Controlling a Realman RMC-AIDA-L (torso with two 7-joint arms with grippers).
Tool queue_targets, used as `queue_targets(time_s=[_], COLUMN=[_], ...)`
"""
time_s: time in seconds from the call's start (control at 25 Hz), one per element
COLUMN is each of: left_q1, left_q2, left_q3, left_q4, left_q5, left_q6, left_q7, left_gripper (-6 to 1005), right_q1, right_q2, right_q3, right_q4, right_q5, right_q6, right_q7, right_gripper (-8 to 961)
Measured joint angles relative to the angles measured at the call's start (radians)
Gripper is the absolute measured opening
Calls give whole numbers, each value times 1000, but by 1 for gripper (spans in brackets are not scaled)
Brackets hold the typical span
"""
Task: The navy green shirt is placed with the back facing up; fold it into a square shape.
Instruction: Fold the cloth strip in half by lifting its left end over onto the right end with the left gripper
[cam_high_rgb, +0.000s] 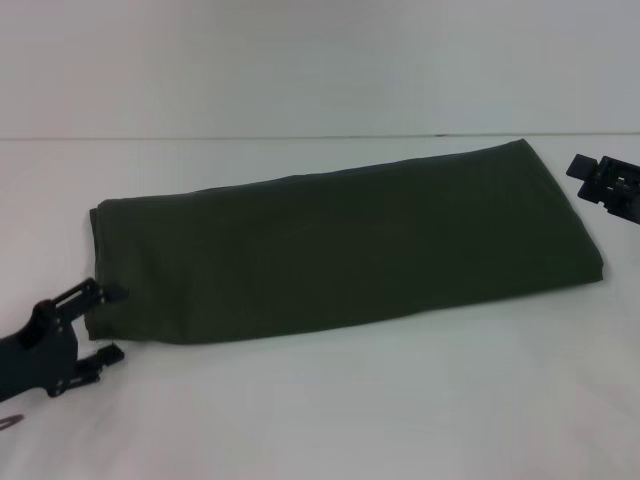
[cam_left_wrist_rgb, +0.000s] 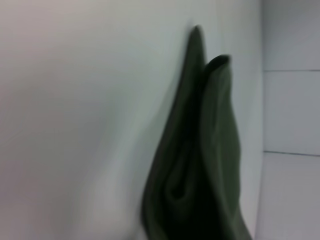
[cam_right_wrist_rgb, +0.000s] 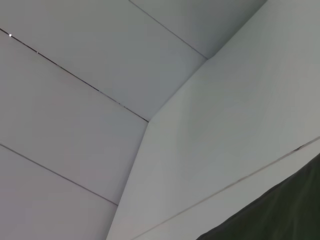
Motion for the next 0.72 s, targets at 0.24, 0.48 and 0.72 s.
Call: queue_targets(time_s=[0.24, 0.48, 0.72], left_q1=[-26, -59, -77], left_q2=[1, -2, -1], left_q3=[4, 2, 4], left_q4=[-4, -21, -35], left_q5=[33, 34, 32], left_q6=[-42, -113, -140], left_q7=[-22, -28, -17], left_gripper=[950, 950, 949], right_q1=[-3, -12, -14], right_q2=[2, 1, -2], right_q3=[0, 0, 0], right_q4=[0, 12, 12], right_q5=[-2, 0, 1], right_q6=[0, -3, -7], right_q7=[-1, -1, 0], right_gripper=[627, 627, 628])
